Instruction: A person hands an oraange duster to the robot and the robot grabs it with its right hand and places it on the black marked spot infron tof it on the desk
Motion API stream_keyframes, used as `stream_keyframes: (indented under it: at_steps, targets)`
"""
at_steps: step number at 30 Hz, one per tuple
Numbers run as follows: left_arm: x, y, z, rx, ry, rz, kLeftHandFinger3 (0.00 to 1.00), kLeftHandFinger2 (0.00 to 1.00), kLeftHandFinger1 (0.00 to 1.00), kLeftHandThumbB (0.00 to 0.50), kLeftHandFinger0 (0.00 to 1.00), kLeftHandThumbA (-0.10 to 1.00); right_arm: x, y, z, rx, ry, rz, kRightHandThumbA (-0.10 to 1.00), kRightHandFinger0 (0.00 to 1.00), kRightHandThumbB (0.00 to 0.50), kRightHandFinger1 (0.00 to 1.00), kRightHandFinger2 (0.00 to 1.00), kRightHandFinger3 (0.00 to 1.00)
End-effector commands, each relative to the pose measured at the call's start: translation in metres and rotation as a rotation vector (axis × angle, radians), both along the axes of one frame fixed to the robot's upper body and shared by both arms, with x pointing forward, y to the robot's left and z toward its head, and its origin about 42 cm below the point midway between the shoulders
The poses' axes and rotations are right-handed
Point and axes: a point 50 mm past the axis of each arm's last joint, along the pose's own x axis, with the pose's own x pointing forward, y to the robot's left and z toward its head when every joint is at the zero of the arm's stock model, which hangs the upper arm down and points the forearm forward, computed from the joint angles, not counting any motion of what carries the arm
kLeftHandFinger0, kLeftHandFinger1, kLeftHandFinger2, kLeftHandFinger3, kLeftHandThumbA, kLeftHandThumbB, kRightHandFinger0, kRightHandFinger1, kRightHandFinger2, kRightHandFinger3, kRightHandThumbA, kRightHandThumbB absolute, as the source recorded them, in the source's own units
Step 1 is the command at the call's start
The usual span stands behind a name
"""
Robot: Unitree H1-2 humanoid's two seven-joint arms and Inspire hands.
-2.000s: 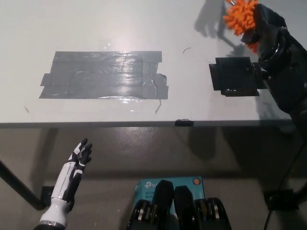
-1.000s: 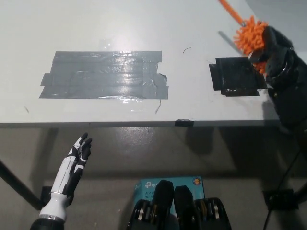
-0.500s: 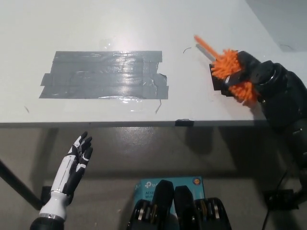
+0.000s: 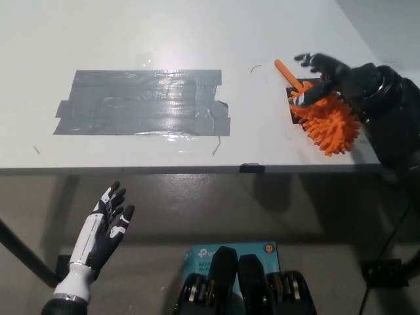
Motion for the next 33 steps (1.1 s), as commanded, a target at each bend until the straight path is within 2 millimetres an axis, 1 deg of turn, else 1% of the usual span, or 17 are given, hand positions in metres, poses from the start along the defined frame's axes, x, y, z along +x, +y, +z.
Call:
stream_keyframes:
  at_steps: [1, 2, 4, 7, 8, 10, 11, 12, 13, 17, 18, 19, 20, 21, 23, 28, 33]
  targets:
    - [-0.002, 0.003, 0.007, 0.005, -0.040, 0.001, 1.00, 1.00, 1.00, 0.121, 1.00, 0.77, -0.004, -0.007, 0.056, 0.001, -0.284, -0.056, 0.94, 1.00, 0.477, 1.00, 1.00, 1.00]
    - [-0.001, 0.002, 0.007, 0.000, -0.038, -0.002, 1.00, 1.00, 1.00, 0.122, 1.00, 0.77, -0.008, -0.009, 0.063, 0.003, -0.355, -0.063, 0.88, 1.00, 0.465, 1.00, 1.00, 1.00]
    - [0.003, 0.001, 0.009, -0.006, -0.043, -0.004, 1.00, 1.00, 1.00, 0.121, 1.00, 0.77, -0.022, -0.010, 0.083, 0.054, -0.514, -0.064, 0.88, 1.00, 0.447, 1.00, 1.00, 1.00]
    - [0.007, 0.002, 0.013, -0.004, -0.045, 0.000, 1.00, 1.00, 1.00, 0.131, 1.00, 0.78, -0.054, -0.007, 0.114, 0.103, -0.703, -0.013, 0.92, 1.00, 0.395, 1.00, 1.00, 1.00]
    - [0.010, 0.002, 0.016, -0.006, -0.054, 0.000, 1.00, 1.00, 1.00, 0.130, 1.00, 0.78, -0.075, -0.005, 0.127, 0.116, -0.778, 0.021, 0.95, 1.00, 0.393, 1.00, 1.00, 1.00]
    - [0.013, 0.002, 0.019, -0.007, -0.061, -0.001, 1.00, 1.00, 1.00, 0.128, 1.00, 0.79, -0.086, -0.006, 0.132, 0.120, -0.821, 0.042, 0.95, 1.00, 0.385, 1.00, 1.00, 1.00]
    - [0.015, 0.001, 0.020, -0.008, -0.064, -0.006, 1.00, 1.00, 1.00, 0.130, 1.00, 0.82, -0.112, -0.008, 0.134, 0.171, -0.882, 0.105, 0.89, 1.00, 0.353, 1.00, 1.00, 1.00]
    - [0.017, 0.001, 0.021, -0.010, -0.067, -0.011, 1.00, 1.00, 1.00, 0.134, 1.00, 0.84, -0.135, -0.010, 0.132, 0.215, -0.917, 0.144, 0.89, 1.00, 0.366, 1.00, 1.00, 1.00]
    - [0.017, 0.000, 0.022, -0.012, -0.069, -0.013, 1.00, 1.00, 1.00, 0.134, 1.00, 0.85, -0.146, -0.012, 0.131, 0.225, -0.927, 0.150, 0.89, 1.00, 0.368, 1.00, 1.00, 1.00]
    - [0.021, 0.001, 0.023, 0.000, -0.088, -0.043, 1.00, 1.00, 1.00, 0.160, 1.00, 0.98, -0.193, -0.019, 0.113, 0.285, -0.966, 0.199, 0.94, 1.00, 0.337, 1.00, 1.00, 1.00]
    - [0.022, 0.001, 0.023, 0.001, -0.090, -0.051, 1.00, 1.00, 1.00, 0.165, 1.00, 0.99, -0.205, -0.021, 0.106, 0.339, -0.943, 0.215, 0.91, 1.00, 0.342, 1.00, 1.00, 1.00]
    - [0.023, 0.001, 0.022, 0.004, -0.088, -0.058, 1.00, 1.00, 1.00, 0.177, 1.00, 1.00, -0.220, -0.024, 0.096, 0.399, -0.914, 0.239, 0.94, 1.00, 0.333, 1.00, 1.00, 1.00]
    - [0.023, 0.001, 0.022, 0.006, -0.087, -0.061, 1.00, 1.00, 1.00, 0.189, 1.00, 1.00, -0.227, -0.026, 0.090, 0.416, -0.903, 0.247, 1.00, 1.00, 0.362, 1.00, 1.00, 1.00]
    - [0.024, 0.000, 0.021, 0.007, -0.083, -0.065, 1.00, 1.00, 1.00, 0.193, 1.00, 1.00, -0.238, -0.029, 0.081, 0.432, -0.889, 0.252, 1.00, 1.00, 0.338, 1.00, 1.00, 1.00]
    - [0.023, -0.002, 0.018, 0.005, -0.072, -0.068, 1.00, 1.00, 1.00, 0.189, 1.00, 1.00, -0.256, -0.035, 0.063, 0.462, -0.859, 0.250, 1.00, 1.00, 0.333, 1.00, 1.00, 1.00]
    - [0.015, -0.005, 0.005, 0.006, -0.048, -0.080, 1.00, 1.00, 1.00, 0.183, 1.00, 1.00, -0.281, -0.045, 0.024, 0.517, -0.822, 0.222, 1.00, 1.00, 0.292, 1.00, 1.00, 1.00]
    - [0.005, -0.009, -0.006, -0.012, -0.009, -0.085, 1.00, 1.00, 1.00, 0.175, 1.00, 1.00, -0.293, -0.046, -0.012, 0.586, -0.781, 0.167, 1.00, 1.00, 0.232, 1.00, 1.00, 1.00]
